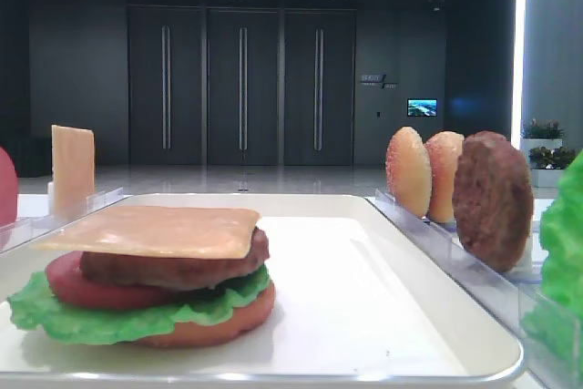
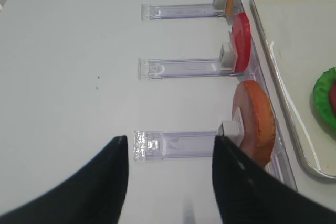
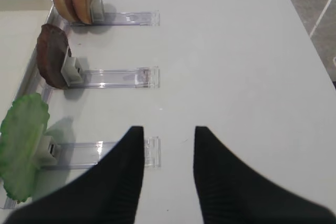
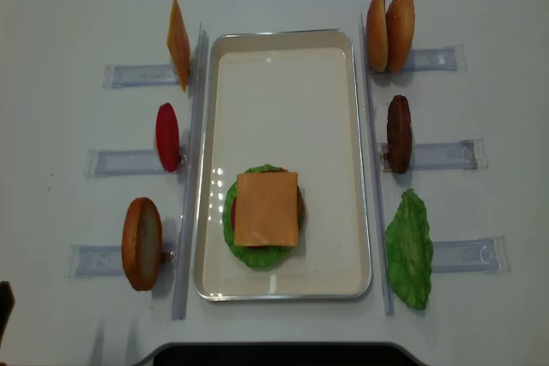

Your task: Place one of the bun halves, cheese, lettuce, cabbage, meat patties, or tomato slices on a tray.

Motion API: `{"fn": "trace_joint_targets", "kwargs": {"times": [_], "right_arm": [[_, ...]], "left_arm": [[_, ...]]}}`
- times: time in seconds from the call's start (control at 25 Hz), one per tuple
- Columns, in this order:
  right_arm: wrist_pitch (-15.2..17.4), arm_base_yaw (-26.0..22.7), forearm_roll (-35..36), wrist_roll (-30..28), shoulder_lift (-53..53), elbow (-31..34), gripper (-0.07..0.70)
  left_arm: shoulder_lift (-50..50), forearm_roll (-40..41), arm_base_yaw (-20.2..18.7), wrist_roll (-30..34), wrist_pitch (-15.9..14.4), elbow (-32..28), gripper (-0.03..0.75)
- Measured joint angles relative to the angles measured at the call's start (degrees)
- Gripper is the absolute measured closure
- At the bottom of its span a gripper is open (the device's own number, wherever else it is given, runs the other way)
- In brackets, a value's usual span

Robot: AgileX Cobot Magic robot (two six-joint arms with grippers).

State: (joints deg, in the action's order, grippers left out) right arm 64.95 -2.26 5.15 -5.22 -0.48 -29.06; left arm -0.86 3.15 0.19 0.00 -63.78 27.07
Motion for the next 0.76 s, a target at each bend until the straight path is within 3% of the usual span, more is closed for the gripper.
{"fn": "trace_joint_targets", "kwargs": {"times": [0.76], "right_arm": [[0.0,0.0,0.0,0.0,0.0,0.0,0.403]], "left_arm": [[0.0,-0.1,0.0,0.0,0.0,0.0,0.324]]}}
